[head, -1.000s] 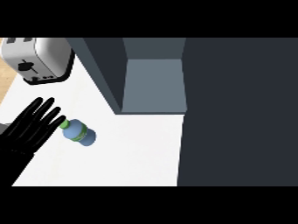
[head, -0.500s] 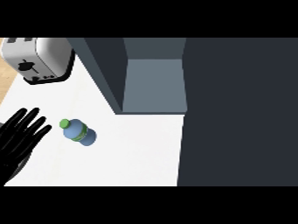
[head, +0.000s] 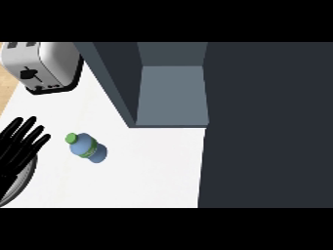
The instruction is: Pick up the bottled water, place it into the cabinet and close the cabinet
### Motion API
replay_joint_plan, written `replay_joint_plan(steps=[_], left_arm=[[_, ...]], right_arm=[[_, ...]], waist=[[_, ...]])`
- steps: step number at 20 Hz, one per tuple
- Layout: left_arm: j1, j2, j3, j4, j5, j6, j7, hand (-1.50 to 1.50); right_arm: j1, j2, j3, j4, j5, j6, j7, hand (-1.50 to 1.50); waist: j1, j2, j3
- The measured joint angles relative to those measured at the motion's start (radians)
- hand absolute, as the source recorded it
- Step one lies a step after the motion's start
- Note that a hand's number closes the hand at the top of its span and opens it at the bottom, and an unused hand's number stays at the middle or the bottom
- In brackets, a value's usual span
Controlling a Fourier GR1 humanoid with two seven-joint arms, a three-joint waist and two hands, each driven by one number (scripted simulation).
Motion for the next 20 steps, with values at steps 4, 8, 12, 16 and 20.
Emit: replay_joint_plan(steps=[4, 8, 12, 16, 20], left_arm=[[-0.035, 0.016, 0.040, 0.063, -0.011, -0.011, -0.014, -1.50], [-0.069, 0.023, 0.064, 0.167, -0.066, -0.063, -0.079, -1.50], [-0.105, 0.045, 0.094, 0.293, -0.124, -0.127, -0.160, -1.50], [-0.168, 0.045, 0.089, 0.438, -0.234, -0.160, -0.261, -1.50], [-0.228, 0.048, 0.082, 0.569, -0.315, -0.169, -0.341, -1.50]], right_arm=[[0.005, -0.001, -0.003, 0.000, 0.004, 0.010, -0.009, -1.50], [0.029, -0.004, -0.001, 0.023, 0.015, 0.037, -0.048, -1.50], [0.043, -0.008, 0.000, 0.018, 0.013, 0.049, -0.055, -1.50], [0.062, -0.017, -0.005, 0.008, -0.007, 0.071, -0.057, -1.50], [0.082, -0.011, 0.006, -0.014, 0.002, 0.074, -0.059, -1.50]], waist=[[0.000, 0.000, 0.000], [-0.002, 0.000, 0.000], [-0.003, 0.000, 0.000], [-0.006, 0.001, -0.001], [-0.006, 0.001, 0.000]])
